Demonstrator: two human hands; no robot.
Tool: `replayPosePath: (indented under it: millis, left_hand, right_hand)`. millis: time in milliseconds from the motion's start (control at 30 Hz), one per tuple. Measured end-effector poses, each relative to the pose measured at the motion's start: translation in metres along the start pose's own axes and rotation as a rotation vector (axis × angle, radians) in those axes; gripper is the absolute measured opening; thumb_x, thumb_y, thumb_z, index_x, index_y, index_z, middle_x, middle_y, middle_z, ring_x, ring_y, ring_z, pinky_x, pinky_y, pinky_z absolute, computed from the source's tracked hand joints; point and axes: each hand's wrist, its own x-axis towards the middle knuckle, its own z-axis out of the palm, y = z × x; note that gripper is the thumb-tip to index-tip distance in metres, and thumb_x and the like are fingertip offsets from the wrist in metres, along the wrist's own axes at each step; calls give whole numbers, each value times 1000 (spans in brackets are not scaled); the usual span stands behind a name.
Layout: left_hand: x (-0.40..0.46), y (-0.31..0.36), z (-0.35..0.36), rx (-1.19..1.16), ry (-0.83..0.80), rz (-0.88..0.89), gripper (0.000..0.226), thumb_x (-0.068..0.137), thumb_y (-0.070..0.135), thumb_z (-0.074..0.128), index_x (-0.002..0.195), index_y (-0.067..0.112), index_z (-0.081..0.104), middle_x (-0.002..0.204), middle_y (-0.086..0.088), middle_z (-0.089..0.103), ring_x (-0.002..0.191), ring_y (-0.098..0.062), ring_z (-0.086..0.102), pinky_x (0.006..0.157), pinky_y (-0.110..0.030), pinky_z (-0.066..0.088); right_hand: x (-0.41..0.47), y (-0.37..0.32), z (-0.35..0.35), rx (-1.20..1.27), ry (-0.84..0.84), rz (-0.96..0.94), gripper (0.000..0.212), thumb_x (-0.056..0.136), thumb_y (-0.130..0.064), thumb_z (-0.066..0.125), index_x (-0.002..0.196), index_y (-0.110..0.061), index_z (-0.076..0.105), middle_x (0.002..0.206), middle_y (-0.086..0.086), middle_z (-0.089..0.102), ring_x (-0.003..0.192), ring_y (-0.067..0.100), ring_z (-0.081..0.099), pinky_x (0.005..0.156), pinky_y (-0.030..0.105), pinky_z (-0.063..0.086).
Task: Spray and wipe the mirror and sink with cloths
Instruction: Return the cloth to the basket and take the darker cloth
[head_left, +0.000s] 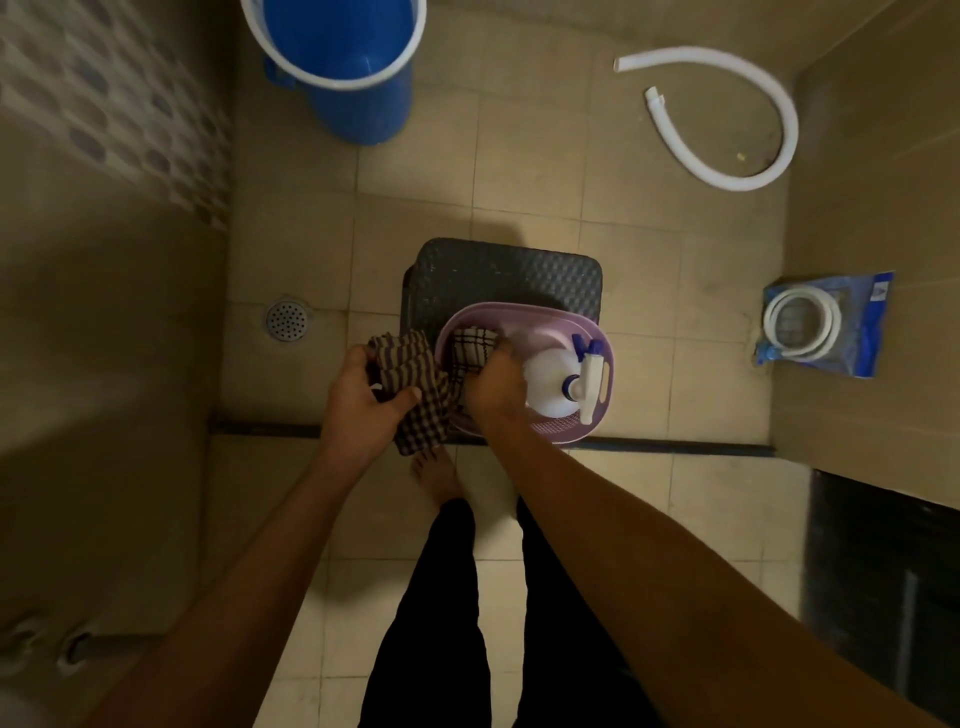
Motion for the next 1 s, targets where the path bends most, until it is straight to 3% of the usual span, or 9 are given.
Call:
replayPosePath:
  millis: [67, 200, 433, 533, 633, 733, 833, 900, 1000]
  left_hand:
    - [-1, 5, 1, -3, -6, 0, 40, 81, 8, 75, 110, 17, 49, 113, -5, 64, 104, -21, 64, 91, -47, 55]
    - [2, 9, 2, -11, -17, 4, 41, 81, 8, 74, 111, 19, 48, 115, -5, 63, 106, -21, 63, 92, -46, 54]
    - [3, -3, 6, -35, -8, 8, 43, 81, 6, 74, 114, 18, 48, 115, -4, 64, 106, -21, 63, 92, -44, 54]
    - [-5, 0, 7, -58, -30, 18, 42, 82, 6, 74, 112, 20, 48, 118, -7, 64, 109, -22, 63, 93, -43, 54]
    - [-17, 13, 10, -128, -62, 37, 41, 82, 1, 72, 111, 20, 48, 112, -2, 64, 103, -16, 63, 88, -36, 55]
    - [-34, 35, 7, -304, -137, 33, 42, 82, -8, 68, 109, 21, 54, 108, 3, 66, 103, -16, 64, 89, -37, 55]
    - [-49, 56, 3, -516, -231, 4, 45, 83, -11, 63, 111, 23, 58, 113, -3, 68, 108, -23, 64, 92, -42, 52]
    - [-61, 67, 2, -591, -281, -4, 43, 84, -10, 61, 112, 23, 59, 112, -3, 68, 107, -21, 65, 88, -38, 53]
    - [-73, 80, 4, -493, -256, 105, 33, 85, -9, 62, 101, 20, 59, 102, -2, 68, 95, -14, 65, 80, -31, 51]
  right_hand:
    - [-9, 4, -5, -154, 47, -138, 52, 89, -7, 56, 138, -5, 38, 138, 21, 44, 123, 38, 47, 101, 48, 44]
    - [-15, 17, -6, -612, 9, -336, 75, 81, -25, 74, 144, -14, 35, 148, 13, 33, 125, 29, 46, 93, 37, 51]
    - [-2, 23, -2, -617, -90, -451, 86, 76, -26, 78, 147, -10, 32, 150, 16, 32, 129, 31, 41, 101, 38, 45]
    - [-7, 18, -7, -568, -102, -435, 77, 79, -19, 74, 145, -11, 35, 148, 14, 35, 129, 31, 43, 103, 40, 46]
    - [-23, 6, -27, -373, -64, -389, 43, 93, -11, 55, 135, -10, 47, 136, 12, 48, 121, 30, 52, 100, 41, 47]
    - [-48, -11, -59, 32, -151, -240, 29, 98, -12, 46, 122, -3, 58, 121, 19, 60, 113, 35, 57, 96, 43, 46]
    - [-81, -31, -92, 671, -459, 131, 51, 99, -51, 40, 126, -10, 56, 121, 9, 62, 115, 31, 57, 99, 46, 47]
    - [-98, -29, -107, 865, -628, 169, 66, 92, -69, 34, 128, -18, 59, 125, 8, 64, 118, 29, 57, 104, 52, 43]
    - [-115, -31, -123, 976, -718, 115, 67, 92, -67, 38, 130, -17, 60, 133, 14, 60, 126, 31, 54, 108, 52, 40]
